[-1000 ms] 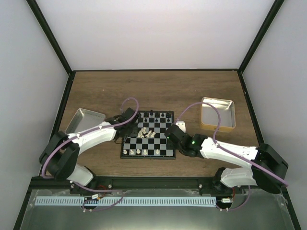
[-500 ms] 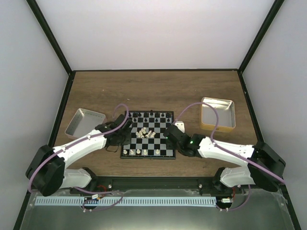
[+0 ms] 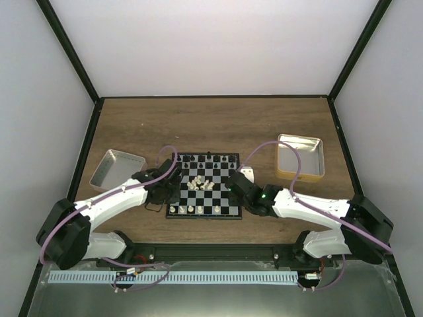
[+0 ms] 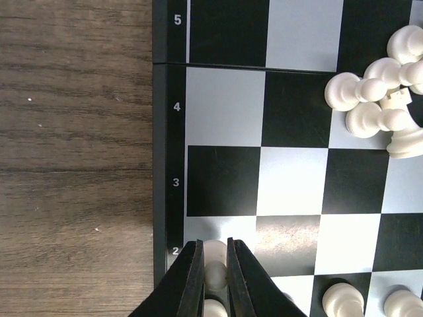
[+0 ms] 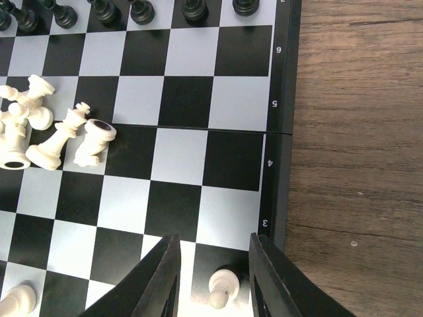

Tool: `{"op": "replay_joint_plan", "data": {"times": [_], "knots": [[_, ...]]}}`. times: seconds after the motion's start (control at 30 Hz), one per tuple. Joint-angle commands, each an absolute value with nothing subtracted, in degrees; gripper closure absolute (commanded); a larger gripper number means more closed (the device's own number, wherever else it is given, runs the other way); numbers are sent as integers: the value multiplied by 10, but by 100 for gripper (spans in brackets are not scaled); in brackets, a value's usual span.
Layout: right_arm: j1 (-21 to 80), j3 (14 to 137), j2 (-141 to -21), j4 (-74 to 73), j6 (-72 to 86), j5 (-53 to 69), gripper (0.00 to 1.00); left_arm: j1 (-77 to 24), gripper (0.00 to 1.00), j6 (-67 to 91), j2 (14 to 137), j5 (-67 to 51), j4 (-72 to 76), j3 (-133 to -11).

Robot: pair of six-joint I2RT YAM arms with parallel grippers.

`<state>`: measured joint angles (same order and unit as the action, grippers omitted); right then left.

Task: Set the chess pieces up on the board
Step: Place the chess piece on the chessboard.

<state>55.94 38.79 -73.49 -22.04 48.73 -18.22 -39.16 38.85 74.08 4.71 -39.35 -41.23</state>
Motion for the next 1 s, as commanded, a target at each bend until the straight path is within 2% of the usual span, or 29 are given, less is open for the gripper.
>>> {"op": "replay_joint_plan", "data": {"times": [0.0,0.23,0.53,0.97], "knots": [[553,389,-737,-208,488,-192,69,-394,88,384,749,28,-391,-408],[554,385,-733,-207,487,-192,69,-394,88,381,754,22,-384,-402],[554,384,-729,-207,487,-193,69,-394,72,377,751,21,-387,-412],[553,378,-654,-238,505,-207,69,-406,61,325,723,55,-391,-491]]}}
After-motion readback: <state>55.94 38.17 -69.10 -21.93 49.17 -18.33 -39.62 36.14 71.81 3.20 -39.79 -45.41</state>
